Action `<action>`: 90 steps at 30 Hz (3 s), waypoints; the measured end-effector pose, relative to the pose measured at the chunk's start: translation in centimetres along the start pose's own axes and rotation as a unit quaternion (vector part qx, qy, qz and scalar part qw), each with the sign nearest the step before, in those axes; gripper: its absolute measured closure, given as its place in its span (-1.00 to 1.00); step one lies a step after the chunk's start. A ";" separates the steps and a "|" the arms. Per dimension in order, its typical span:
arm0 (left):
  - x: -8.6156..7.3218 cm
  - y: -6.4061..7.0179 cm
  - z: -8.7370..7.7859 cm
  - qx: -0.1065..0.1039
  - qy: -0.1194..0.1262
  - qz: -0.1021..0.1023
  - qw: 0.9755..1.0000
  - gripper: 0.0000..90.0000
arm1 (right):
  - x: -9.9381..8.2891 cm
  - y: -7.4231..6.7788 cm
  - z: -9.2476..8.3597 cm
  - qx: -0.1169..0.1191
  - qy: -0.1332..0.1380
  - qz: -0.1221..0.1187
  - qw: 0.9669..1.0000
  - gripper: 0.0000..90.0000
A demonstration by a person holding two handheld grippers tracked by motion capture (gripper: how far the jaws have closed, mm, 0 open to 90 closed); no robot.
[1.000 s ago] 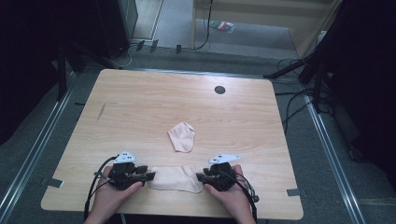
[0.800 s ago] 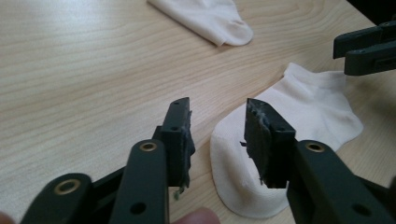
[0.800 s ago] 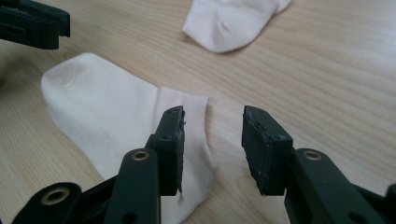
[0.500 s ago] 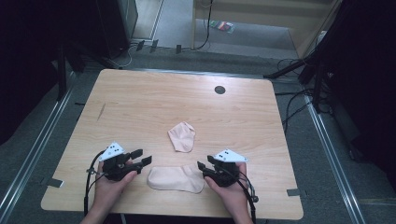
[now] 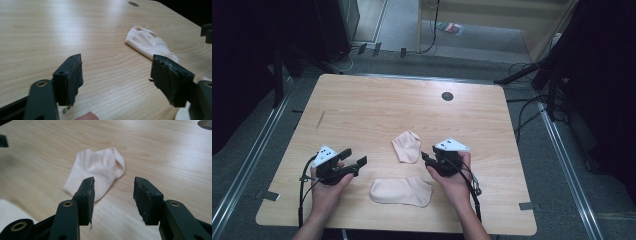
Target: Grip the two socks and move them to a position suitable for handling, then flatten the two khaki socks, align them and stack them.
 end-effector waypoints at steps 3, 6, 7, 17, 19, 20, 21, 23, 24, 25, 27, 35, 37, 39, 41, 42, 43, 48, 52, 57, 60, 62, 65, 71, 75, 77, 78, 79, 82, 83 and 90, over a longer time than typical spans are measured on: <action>-0.1 -0.1 0.4 0.021 -0.013 -0.004 1.000 -0.65 | 0.6 1.1 1.6 0.001 -0.004 0.016 1.000 0.20; -0.2 0.0 0.5 0.022 -0.017 -0.006 1.000 -0.67 | 0.9 1.6 2.1 0.001 -0.007 0.027 1.000 0.25; -0.2 -0.1 0.5 0.024 -0.018 -0.005 1.000 -0.67 | 1.0 1.9 2.3 0.000 -0.003 0.033 0.999 0.30; -0.3 -0.1 0.8 0.027 -0.033 -0.008 0.999 -0.67 | 2.0 2.0 5.6 0.058 -0.041 0.030 0.997 0.64; -0.3 0.0 0.8 0.025 -0.035 -0.007 0.999 -0.66 | 1.9 1.4 6.5 0.063 -0.047 0.030 0.996 0.40; -0.3 0.0 0.8 0.025 -0.035 -0.007 0.999 -0.66 | 1.9 1.4 6.5 0.063 -0.047 0.030 0.996 0.40; -0.3 0.0 0.8 0.026 -0.036 -0.007 0.999 -0.66 | 1.7 1.2 6.9 0.055 -0.053 0.024 0.997 0.30; -0.3 0.0 0.8 0.026 -0.038 -0.005 0.999 -0.66 | 1.5 1.0 7.3 0.053 -0.059 0.018 0.997 0.28; -0.3 0.0 0.8 0.026 -0.038 -0.005 0.999 -0.66 | 1.5 1.0 7.3 0.053 -0.059 0.018 0.997 0.28; -0.3 0.0 0.8 0.026 -0.039 -0.005 0.999 -0.66 | 1.3 0.7 7.6 0.051 -0.063 0.003 0.997 0.36; -0.3 0.0 0.8 0.027 -0.039 -0.006 0.999 -0.66 | 1.1 0.2 7.7 0.037 -0.071 -0.022 0.997 0.56; -0.3 0.0 0.9 0.028 -0.042 -0.005 0.999 -0.66 | 1.8 -0.6 6.6 0.033 -0.048 -0.042 0.997 0.88; -0.3 0.0 1.0 0.029 -0.043 -0.003 0.999 -0.66 | 2.4 -0.8 5.8 0.036 -0.030 -0.043 0.998 0.88; -0.3 0.0 1.0 0.029 -0.043 -0.001 0.999 -0.66 | 2.9 -0.9 5.2 0.037 -0.019 -0.044 0.998 0.88; -0.3 0.0 1.0 0.029 -0.043 -0.001 0.999 -0.66 | 3.5 -1.0 4.7 0.038 -0.014 -0.043 0.998 0.88; -0.3 0.0 1.0 0.029 -0.043 -0.001 0.999 -0.66 | 3.5 -1.0 4.7 0.038 -0.014 -0.043 0.998 0.88; -0.3 0.1 1.0 0.029 -0.043 -0.002 0.999 -0.65 | 4.0 -1.2 4.3 0.038 -0.009 -0.047 0.998 0.88; -0.2 0.1 1.1 0.028 -0.047 -0.002 0.998 -0.65 | 5.2 -1.7 3.7 0.044 0.002 -0.050 0.998 0.89; 0.1 0.2 1.4 0.031 -0.053 0.001 0.998 -0.64 | 6.4 -2.1 3.5 0.047 0.005 -0.054 0.997 0.89; 1.0 1.7 3.1 -0.011 -0.071 0.010 0.997 -0.64 | 8.2 -2.6 3.5 0.056 0.016 -0.048 0.997 0.90; 1.2 2.6 4.5 -0.024 -0.089 0.024 0.995 -0.64 | 9.3 -3.3 3.3 0.065 0.024 -0.049 0.996 0.90; 1.2 2.7 4.9 -0.019 -0.087 0.028 0.996 -0.64 | 9.8 -3.7 3.3 0.069 0.029 -0.050 0.996 0.90; 1.2 2.5 4.9 -0.023 -0.084 0.014 0.996 -0.64 | 11.7 -5.0 2.5 0.095 0.065 -0.059 0.992 0.90; 0.9 1.3 3.2 -0.024 -0.081 0.014 0.996 -0.64 | 10.1 -3.2 2.1 0.100 0.053 -0.035 0.993 0.89; 0.8 0.8 2.8 -0.041 -0.084 0.014 0.996 -0.64 | 5.7 0.0 3.8 0.110 -0.029 0.003 0.994 0.88; 0.9 0.8 2.8 -0.043 -0.083 0.011 0.996 -0.64 | 4.5 0.7 4.3 0.103 -0.049 0.005 0.993 0.87; 1.0 0.7 2.8 -0.047 -0.079 0.008 0.996 -0.64 | 3.3 1.4 4.7 0.097 -0.065 0.002 0.993 0.86; 1.2 0.5 2.9 -0.047 -0.071 -0.008 0.996 -0.56 | 1.5 2.5 5.2 0.071 -0.075 0.001 0.995 0.75; 1.5 0.3 3.0 -0.043 -0.059 -0.022 0.997 -0.42 | 0.5 3.3 5.3 0.044 -0.066 0.007 0.997 0.48; 1.7 0.2 3.2 -0.039 -0.057 -0.031 0.997 -0.42 | 0.3 3.7 5.1 0.030 -0.057 0.013 0.998 0.43; 2.8 -0.4 5.0 -0.011 -0.051 -0.063 0.997 0.25 | 0.2 3.7 3.2 0.017 -0.004 0.059 0.998 0.35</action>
Point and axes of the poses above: each handheld gripper's, and its own axes: z roughly forward along the jaws, x roughly out of its top, y roughly to its right, the point moved 1 cm from there along z, roughly forward along the jaws, and after that the axes turned 9 degrees about -z, right-handed, at the moved point
